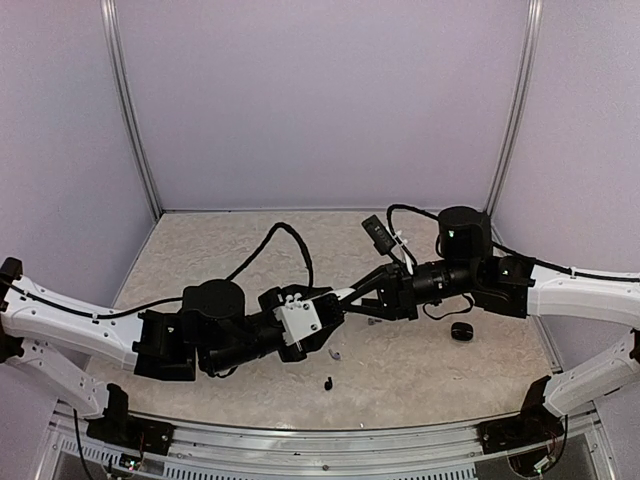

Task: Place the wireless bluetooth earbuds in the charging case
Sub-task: Pass from the right arm to the left, then pass from the left arm to the right

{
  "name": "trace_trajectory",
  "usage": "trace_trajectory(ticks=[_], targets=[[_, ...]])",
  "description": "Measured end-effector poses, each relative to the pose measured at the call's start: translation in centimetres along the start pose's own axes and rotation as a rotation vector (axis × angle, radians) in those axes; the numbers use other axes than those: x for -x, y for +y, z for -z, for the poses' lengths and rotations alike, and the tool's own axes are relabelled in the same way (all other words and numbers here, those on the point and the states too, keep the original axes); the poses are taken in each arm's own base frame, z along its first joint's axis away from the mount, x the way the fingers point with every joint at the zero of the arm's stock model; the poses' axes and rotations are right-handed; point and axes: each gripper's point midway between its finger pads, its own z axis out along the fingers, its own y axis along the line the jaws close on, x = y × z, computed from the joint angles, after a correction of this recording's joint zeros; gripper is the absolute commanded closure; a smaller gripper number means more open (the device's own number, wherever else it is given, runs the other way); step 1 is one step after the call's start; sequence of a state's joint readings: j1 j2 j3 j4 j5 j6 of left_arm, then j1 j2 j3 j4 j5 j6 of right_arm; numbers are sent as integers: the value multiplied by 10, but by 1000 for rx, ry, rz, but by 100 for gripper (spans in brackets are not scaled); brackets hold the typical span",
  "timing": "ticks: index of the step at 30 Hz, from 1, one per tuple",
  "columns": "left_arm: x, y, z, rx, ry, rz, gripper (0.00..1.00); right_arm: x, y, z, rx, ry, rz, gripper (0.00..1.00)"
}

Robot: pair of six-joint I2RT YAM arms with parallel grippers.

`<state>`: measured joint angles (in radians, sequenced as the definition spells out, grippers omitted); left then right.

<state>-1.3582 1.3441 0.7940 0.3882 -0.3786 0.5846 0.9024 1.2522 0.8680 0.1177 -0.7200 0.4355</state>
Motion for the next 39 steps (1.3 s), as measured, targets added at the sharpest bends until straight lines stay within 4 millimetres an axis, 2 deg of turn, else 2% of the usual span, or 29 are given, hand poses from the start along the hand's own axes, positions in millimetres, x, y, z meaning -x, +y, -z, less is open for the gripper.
trace_trajectory(ticks=[3,8,12,15,18,31,39], targets=[[0,3,0,12,2,-15,62,0,0,0,0,2,-1,86],[2,4,2,9,-4,-37,72,0,2,0,13,2,6,62],[9,8,9,12,-33,-48,74,1,6,0,32,-2,-6,54],[15,14,17,24,-60,-52,74,2,12,0,64,-1,-12,55],[20,17,21,30,-81,-55,75,3,17,1,92,-2,-15,59],[22,20,21,47,-86,-63,76,9,23,0,129,-16,-33,71],[21,22,20,64,-80,-60,76,11,22,-1,133,-29,-45,69]])
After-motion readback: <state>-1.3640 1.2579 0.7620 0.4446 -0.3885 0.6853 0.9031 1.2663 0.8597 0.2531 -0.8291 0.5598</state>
